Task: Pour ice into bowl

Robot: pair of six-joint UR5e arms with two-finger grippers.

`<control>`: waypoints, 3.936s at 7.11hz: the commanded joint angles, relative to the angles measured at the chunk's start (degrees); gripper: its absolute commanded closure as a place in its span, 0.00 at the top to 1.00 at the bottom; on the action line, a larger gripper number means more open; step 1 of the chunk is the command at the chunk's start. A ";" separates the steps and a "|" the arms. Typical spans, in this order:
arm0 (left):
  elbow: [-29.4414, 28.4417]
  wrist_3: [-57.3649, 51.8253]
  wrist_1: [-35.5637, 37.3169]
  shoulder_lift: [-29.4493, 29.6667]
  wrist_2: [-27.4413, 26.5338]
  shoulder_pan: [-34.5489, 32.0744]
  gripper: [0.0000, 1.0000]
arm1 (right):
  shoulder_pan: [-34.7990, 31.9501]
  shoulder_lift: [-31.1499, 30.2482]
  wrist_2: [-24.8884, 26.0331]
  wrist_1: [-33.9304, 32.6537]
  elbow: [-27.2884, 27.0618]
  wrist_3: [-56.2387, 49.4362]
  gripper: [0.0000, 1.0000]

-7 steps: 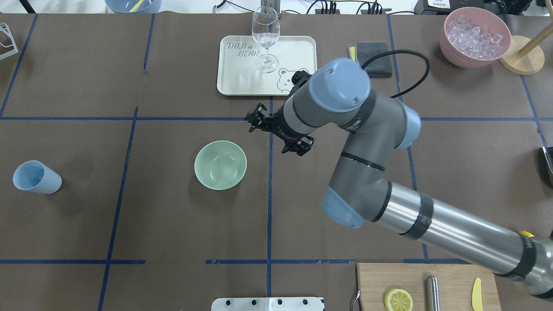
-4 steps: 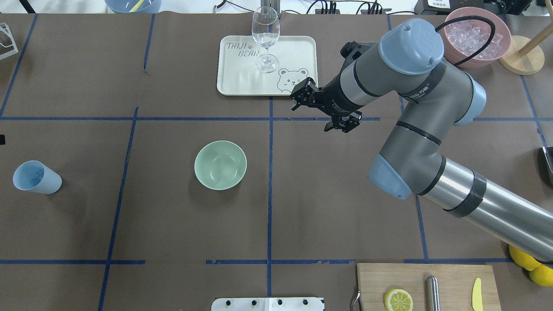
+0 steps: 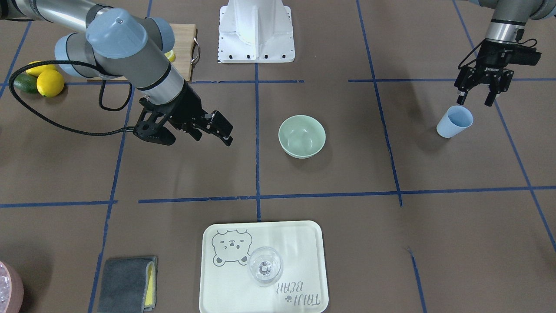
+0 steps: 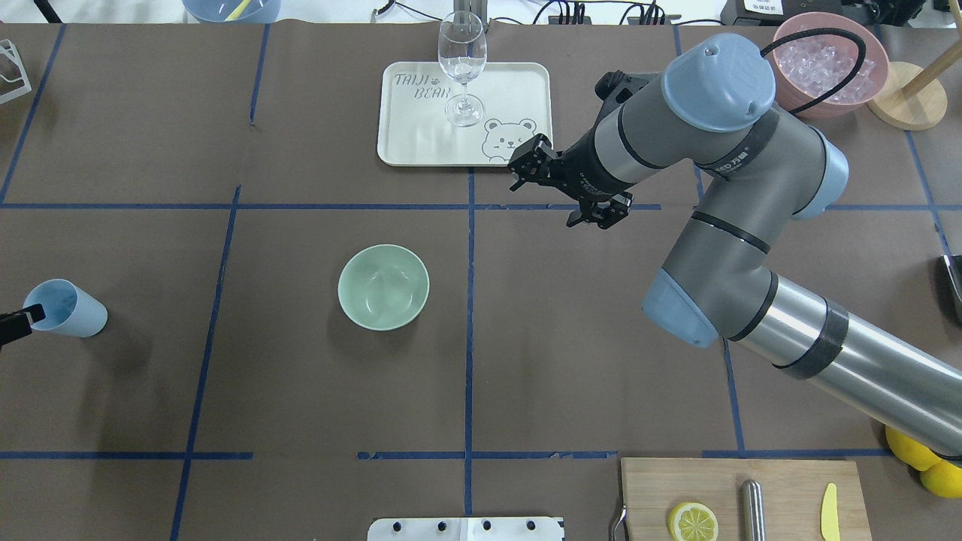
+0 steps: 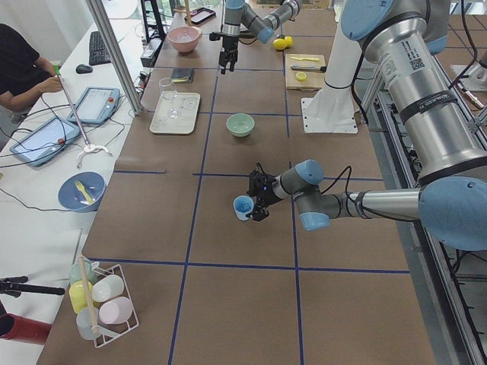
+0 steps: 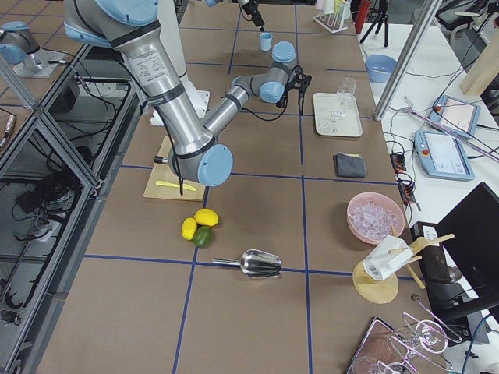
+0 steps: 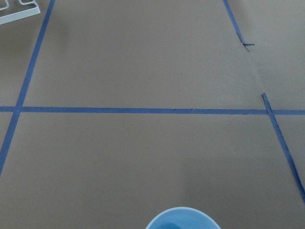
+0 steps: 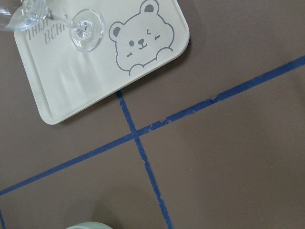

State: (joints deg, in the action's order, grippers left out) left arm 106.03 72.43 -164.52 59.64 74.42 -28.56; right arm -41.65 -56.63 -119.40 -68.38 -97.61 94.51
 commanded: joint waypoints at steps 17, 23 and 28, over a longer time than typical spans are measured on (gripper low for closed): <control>-22.08 11.60 5.79 14.53 -52.28 25.13 0.99 | -0.63 -0.23 1.18 0.09 0.05 -2.32 1.00; -22.70 12.04 6.14 14.80 -51.57 22.32 0.99 | -0.89 -0.15 1.10 0.09 0.14 -2.58 1.00; -23.14 11.16 6.23 16.12 -48.16 19.60 0.99 | -0.89 -0.06 1.18 0.09 0.23 -2.58 1.00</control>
State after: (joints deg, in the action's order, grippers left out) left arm 82.99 84.08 -158.30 75.54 25.17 -8.05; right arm -42.52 -56.70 -118.22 -68.29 -97.44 91.94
